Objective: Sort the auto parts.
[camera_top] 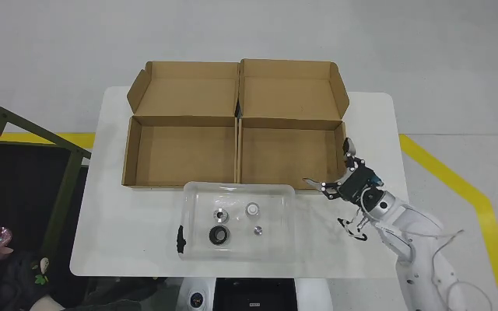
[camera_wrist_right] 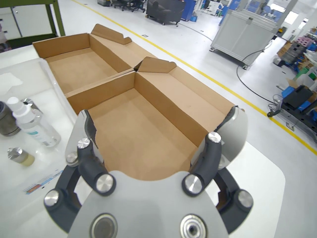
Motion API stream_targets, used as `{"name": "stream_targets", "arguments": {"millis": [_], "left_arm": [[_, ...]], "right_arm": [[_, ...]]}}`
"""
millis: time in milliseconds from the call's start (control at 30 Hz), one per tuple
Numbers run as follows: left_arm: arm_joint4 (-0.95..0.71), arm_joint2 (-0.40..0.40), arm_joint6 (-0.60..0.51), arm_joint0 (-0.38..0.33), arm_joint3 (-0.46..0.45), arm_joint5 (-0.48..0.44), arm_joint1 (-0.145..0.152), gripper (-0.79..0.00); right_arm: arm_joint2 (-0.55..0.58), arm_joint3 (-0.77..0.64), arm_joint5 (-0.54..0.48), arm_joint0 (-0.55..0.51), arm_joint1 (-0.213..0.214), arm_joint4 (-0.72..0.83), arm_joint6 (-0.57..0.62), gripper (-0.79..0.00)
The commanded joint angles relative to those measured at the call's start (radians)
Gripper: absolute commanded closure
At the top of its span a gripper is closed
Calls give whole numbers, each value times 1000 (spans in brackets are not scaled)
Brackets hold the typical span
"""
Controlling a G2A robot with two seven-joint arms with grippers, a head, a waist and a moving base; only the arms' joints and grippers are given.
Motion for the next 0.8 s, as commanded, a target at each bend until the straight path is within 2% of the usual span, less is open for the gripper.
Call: {"name": "stream_targets", "arguments": {"millis": [0, 200, 367, 767], "left_arm": [[0, 0, 0, 0, 0, 0, 0, -785], [0, 0, 0, 0, 0, 0, 0, -785], [0, 0, 0, 0, 0, 0, 0, -785], [0, 0, 0, 0, 0, 0, 0, -785]], "right_arm": [[-13, -33, -39, -2, 4, -9, 38, -785], [-95, -118, -151, 10, 12, -32, 163, -785], [-174, -151, -206, 33, 15, -28, 246, -785], [-363, -109, -224, 108, 13, -21, 427, -785]]}}
